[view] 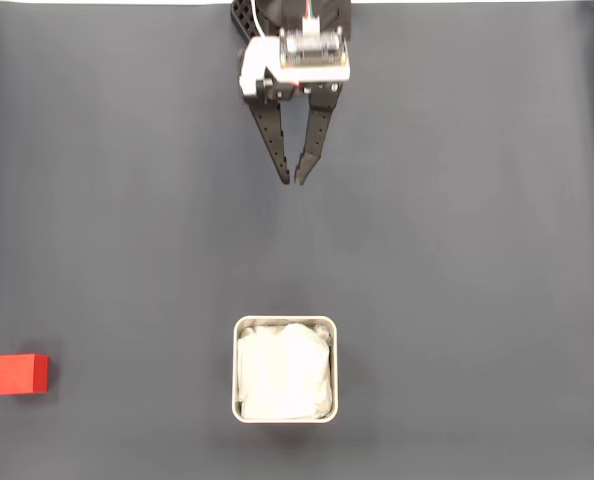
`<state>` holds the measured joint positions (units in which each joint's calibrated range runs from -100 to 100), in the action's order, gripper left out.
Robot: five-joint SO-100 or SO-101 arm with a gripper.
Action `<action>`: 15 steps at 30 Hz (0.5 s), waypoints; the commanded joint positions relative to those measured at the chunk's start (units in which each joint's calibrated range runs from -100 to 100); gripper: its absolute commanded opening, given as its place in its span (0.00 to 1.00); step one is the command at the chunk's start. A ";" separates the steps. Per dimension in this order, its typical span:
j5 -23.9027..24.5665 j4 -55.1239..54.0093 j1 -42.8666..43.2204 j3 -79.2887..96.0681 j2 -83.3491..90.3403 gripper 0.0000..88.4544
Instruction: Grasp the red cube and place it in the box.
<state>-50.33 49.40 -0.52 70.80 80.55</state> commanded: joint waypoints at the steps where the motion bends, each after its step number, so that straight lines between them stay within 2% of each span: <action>1: -1.07 0.92 0.45 -13.41 -7.06 0.00; 7: -1.42 8.06 0.45 -29.55 -18.50 0.00; 15: -1.42 15.19 -0.19 -41.78 -26.56 0.00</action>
<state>-51.50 62.77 -0.45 34.90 56.23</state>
